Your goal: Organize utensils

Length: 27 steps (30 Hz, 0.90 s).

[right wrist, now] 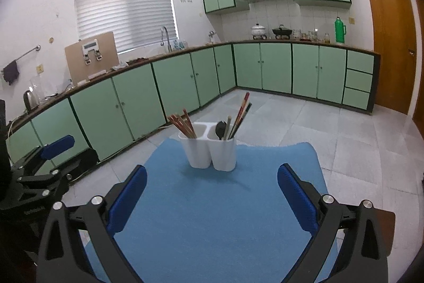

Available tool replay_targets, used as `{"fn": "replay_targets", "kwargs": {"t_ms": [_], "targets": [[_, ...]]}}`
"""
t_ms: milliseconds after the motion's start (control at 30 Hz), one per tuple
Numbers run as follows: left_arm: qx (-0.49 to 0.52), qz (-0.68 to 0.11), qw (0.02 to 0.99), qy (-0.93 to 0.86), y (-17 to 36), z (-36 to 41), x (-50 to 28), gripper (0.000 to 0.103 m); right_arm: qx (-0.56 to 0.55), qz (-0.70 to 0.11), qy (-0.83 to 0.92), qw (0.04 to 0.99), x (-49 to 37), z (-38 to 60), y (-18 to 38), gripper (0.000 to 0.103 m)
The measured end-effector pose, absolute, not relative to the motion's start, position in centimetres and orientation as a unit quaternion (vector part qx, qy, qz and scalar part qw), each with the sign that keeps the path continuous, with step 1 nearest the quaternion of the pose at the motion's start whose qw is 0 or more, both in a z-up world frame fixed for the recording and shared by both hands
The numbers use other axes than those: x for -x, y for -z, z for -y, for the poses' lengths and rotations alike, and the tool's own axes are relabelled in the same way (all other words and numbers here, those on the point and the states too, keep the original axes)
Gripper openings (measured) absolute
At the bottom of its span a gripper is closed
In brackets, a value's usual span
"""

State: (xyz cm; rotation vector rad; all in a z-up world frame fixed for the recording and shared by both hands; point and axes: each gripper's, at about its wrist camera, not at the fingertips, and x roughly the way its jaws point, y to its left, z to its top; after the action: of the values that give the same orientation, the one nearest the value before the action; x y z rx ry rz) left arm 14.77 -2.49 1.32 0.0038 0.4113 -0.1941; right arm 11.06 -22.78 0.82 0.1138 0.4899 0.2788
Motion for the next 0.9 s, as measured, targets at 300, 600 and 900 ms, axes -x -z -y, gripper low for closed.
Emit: {"fn": "replay_targets", "kwargs": {"t_ms": [300, 600, 900], "targets": [[-0.004, -0.195, 0.976, 0.093, -2.2, 2.5, -13.5, 0.093, -0.054, -0.226, -0.143, 0.962, -9.7, 22.7, -2.1, 0.097], [0.000, -0.189, 0.978, 0.089, -2.7, 2.5, -13.1, 0.093, -0.050, -0.220, -0.144, 0.963, -9.3, 22.2, -2.4, 0.097], [0.003, -0.182, 0.979, 0.091, -2.9, 2.6, -12.6, 0.093, -0.047, -0.216, -0.143, 0.965, -9.1, 22.1, -2.5, 0.097]]}}
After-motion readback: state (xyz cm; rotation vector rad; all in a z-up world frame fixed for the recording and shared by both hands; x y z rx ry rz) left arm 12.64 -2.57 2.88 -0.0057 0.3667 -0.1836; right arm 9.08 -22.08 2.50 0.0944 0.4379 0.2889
